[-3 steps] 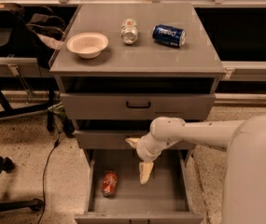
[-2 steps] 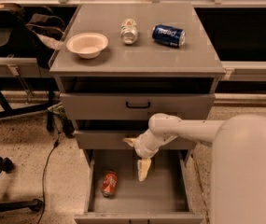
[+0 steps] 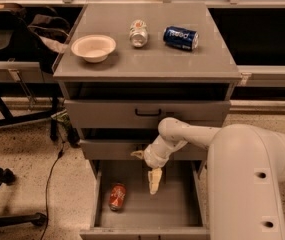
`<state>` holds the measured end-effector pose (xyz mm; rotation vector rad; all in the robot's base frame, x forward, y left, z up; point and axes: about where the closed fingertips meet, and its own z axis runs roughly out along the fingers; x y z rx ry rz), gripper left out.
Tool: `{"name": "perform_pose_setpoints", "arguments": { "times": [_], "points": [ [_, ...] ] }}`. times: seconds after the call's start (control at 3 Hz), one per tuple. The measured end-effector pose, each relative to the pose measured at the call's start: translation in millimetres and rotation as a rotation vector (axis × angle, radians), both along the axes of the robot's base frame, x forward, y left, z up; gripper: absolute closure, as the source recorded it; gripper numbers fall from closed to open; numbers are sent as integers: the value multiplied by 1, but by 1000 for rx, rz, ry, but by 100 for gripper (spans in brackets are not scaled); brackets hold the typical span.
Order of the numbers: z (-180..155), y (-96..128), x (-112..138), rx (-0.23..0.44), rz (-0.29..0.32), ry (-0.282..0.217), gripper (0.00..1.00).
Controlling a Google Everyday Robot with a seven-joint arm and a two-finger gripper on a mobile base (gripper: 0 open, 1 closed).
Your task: Pick coke can from bottom drawer and place on counter
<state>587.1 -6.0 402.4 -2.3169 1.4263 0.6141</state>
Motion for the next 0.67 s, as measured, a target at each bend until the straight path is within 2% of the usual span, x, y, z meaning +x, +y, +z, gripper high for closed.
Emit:
{"name": "perform_pose_setpoints", "arguments": {
  "times": [0.67],
  "points": [
    [-2,1,-3,5,-3,-3,0]
  ]
}}
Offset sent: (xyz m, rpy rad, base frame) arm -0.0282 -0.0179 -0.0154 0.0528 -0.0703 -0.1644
